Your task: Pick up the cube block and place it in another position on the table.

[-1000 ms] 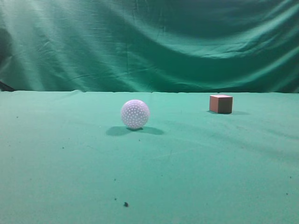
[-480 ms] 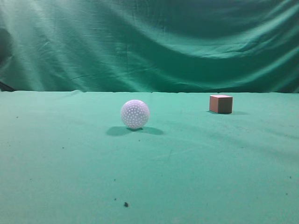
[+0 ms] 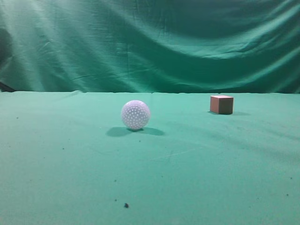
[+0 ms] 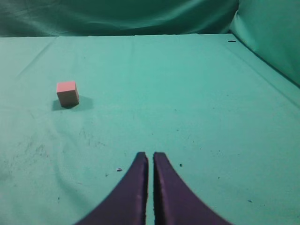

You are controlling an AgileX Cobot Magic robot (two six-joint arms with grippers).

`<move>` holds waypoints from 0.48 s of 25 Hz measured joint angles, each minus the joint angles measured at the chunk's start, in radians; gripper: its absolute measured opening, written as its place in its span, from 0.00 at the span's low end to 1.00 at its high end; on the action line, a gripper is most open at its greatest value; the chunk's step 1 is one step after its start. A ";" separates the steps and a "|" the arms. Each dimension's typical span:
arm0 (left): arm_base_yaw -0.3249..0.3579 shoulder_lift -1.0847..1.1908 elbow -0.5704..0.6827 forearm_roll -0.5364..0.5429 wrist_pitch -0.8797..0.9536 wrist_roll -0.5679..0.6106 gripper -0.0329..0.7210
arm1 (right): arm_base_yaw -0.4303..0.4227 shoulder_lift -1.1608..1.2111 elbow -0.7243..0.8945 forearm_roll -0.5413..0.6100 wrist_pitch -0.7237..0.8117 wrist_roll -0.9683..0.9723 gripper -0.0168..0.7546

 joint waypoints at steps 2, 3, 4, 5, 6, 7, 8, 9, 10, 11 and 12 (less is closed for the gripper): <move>0.000 0.000 0.000 0.000 0.000 0.000 0.36 | 0.000 -0.006 0.000 0.000 0.018 -0.002 0.02; 0.000 0.000 0.000 0.000 0.000 0.000 0.36 | 0.000 -0.006 0.000 0.000 0.018 -0.002 0.02; 0.000 0.000 0.000 0.000 0.000 0.000 0.36 | 0.000 -0.006 0.000 0.000 0.021 -0.002 0.02; 0.000 0.000 0.000 0.000 0.000 0.000 0.36 | 0.000 -0.006 0.000 0.000 0.023 -0.002 0.02; 0.000 0.000 0.000 0.000 0.000 0.000 0.36 | 0.000 -0.006 0.000 0.000 0.023 -0.002 0.02; 0.000 0.000 0.000 0.000 0.000 0.000 0.36 | 0.000 -0.006 0.000 0.000 0.023 -0.002 0.02; 0.000 0.000 0.000 0.000 0.000 0.000 0.36 | 0.000 -0.006 0.000 0.000 0.024 -0.002 0.02; 0.000 0.000 0.000 0.000 0.000 0.000 0.36 | 0.000 -0.006 0.000 0.000 0.024 -0.002 0.02; 0.000 0.000 0.000 0.000 0.000 0.000 0.36 | 0.000 -0.006 0.000 0.000 0.024 -0.002 0.02; 0.000 0.000 0.000 0.000 0.000 0.000 0.36 | 0.000 -0.006 0.000 0.000 0.024 -0.002 0.02; 0.000 0.000 0.000 0.000 0.000 0.000 0.36 | 0.000 -0.006 0.000 0.000 0.024 -0.002 0.02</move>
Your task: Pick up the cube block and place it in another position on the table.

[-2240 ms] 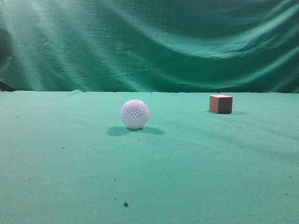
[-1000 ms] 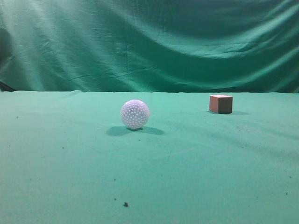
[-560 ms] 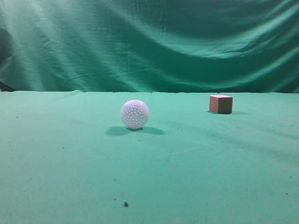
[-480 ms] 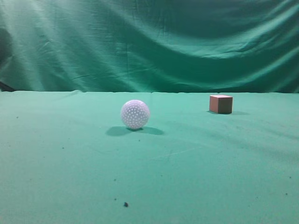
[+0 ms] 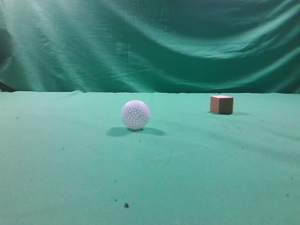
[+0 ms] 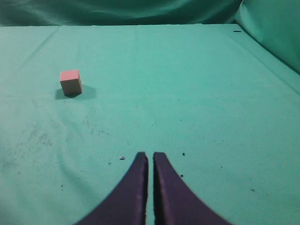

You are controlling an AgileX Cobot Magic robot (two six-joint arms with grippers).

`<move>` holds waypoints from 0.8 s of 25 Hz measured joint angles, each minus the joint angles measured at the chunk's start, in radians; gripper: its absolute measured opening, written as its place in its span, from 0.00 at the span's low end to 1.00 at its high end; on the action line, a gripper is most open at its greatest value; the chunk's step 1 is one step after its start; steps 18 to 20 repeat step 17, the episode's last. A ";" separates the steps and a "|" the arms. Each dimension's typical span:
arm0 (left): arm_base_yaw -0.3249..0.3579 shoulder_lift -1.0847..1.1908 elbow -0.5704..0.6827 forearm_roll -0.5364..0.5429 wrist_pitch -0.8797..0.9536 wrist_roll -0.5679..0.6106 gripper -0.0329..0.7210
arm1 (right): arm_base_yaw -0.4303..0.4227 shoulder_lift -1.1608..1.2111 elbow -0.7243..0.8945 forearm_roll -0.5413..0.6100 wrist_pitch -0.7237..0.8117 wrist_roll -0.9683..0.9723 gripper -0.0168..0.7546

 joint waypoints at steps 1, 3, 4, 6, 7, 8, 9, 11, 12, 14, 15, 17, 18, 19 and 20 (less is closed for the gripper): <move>0.000 0.000 0.000 0.000 0.000 0.000 0.36 | 0.000 0.000 0.000 0.000 0.000 0.000 0.02; 0.000 0.000 0.000 0.000 0.000 0.000 0.36 | 0.000 0.000 0.000 0.000 0.000 0.000 0.02; 0.000 0.000 0.000 0.000 0.000 0.000 0.36 | 0.000 0.000 0.000 0.000 0.000 0.000 0.02; 0.000 0.000 0.000 0.000 0.000 0.000 0.36 | 0.000 0.000 0.000 0.000 0.000 0.000 0.02; 0.000 0.000 0.000 0.000 0.000 0.000 0.36 | 0.000 0.000 0.000 0.000 0.000 0.000 0.02; 0.000 0.000 0.000 0.000 0.000 0.000 0.36 | 0.000 0.000 0.000 0.000 0.000 0.000 0.02; 0.000 0.000 0.000 0.000 0.000 0.000 0.36 | 0.000 0.000 0.000 0.000 0.000 0.000 0.02; 0.000 0.000 0.000 0.000 0.000 0.000 0.36 | 0.000 0.000 0.000 0.000 0.000 0.000 0.02; 0.000 0.000 0.000 0.000 0.000 0.000 0.36 | 0.000 0.000 0.000 0.000 0.000 0.000 0.02; 0.000 0.000 0.000 0.000 0.000 0.000 0.36 | 0.000 0.000 0.000 0.000 0.000 0.000 0.02; 0.000 0.000 0.000 0.000 0.000 0.000 0.36 | 0.000 0.000 0.000 0.000 0.000 0.000 0.02; 0.000 0.000 0.000 0.000 0.000 0.000 0.36 | 0.000 0.000 0.000 0.000 0.000 0.000 0.02; 0.000 0.000 0.000 0.000 0.000 0.000 0.36 | 0.000 0.000 0.000 0.000 0.000 0.000 0.02; 0.000 0.000 0.000 0.000 0.000 0.000 0.36 | 0.000 0.000 0.000 0.000 0.000 0.000 0.02; 0.000 0.000 0.000 0.000 0.000 0.000 0.36 | 0.000 0.000 0.000 0.000 0.000 0.000 0.02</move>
